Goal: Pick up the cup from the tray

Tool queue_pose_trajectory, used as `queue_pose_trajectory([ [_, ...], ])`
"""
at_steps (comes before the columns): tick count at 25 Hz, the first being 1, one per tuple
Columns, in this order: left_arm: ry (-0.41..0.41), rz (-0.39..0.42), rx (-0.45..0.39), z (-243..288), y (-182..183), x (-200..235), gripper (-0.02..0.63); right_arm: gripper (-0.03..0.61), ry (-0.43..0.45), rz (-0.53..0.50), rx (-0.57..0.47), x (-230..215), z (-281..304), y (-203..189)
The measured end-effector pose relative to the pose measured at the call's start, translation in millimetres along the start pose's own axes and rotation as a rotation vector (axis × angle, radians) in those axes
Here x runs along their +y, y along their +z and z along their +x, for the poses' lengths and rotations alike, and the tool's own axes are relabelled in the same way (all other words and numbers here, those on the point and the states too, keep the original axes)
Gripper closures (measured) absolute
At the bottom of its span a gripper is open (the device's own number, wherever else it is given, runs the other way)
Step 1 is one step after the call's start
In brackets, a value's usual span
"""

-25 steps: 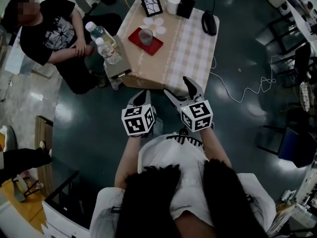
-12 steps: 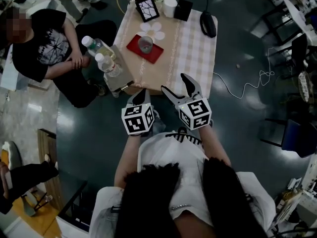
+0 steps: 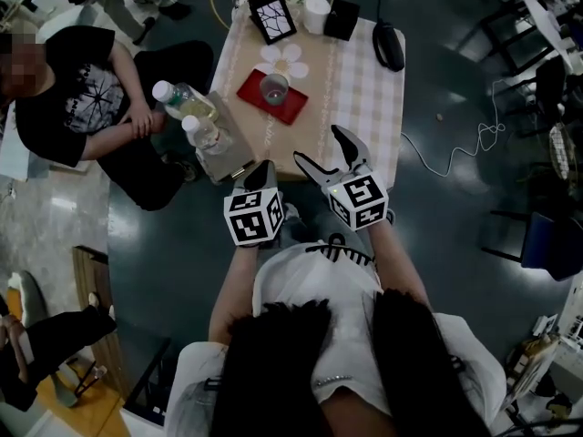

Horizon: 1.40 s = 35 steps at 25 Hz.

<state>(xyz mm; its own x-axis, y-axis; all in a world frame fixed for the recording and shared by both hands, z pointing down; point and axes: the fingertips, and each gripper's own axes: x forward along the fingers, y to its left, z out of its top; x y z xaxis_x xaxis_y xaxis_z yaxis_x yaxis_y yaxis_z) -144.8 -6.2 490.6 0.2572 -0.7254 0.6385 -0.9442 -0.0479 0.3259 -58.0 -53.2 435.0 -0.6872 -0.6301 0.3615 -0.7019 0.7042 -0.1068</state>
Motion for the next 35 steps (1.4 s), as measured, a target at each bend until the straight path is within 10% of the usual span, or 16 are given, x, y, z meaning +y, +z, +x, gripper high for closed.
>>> queue_pose_trajectory([
  [8, 0.017, -0.03, 0.002, 16, 21, 18, 0.607, 0.171, -0.068, -0.02, 0.023, -15, 36, 9],
  [35, 0.185, -0.193, 0.124, 116, 42, 77, 0.607, 0.132, 0.121, -0.037, 0.194, -55, 197, -44],
])
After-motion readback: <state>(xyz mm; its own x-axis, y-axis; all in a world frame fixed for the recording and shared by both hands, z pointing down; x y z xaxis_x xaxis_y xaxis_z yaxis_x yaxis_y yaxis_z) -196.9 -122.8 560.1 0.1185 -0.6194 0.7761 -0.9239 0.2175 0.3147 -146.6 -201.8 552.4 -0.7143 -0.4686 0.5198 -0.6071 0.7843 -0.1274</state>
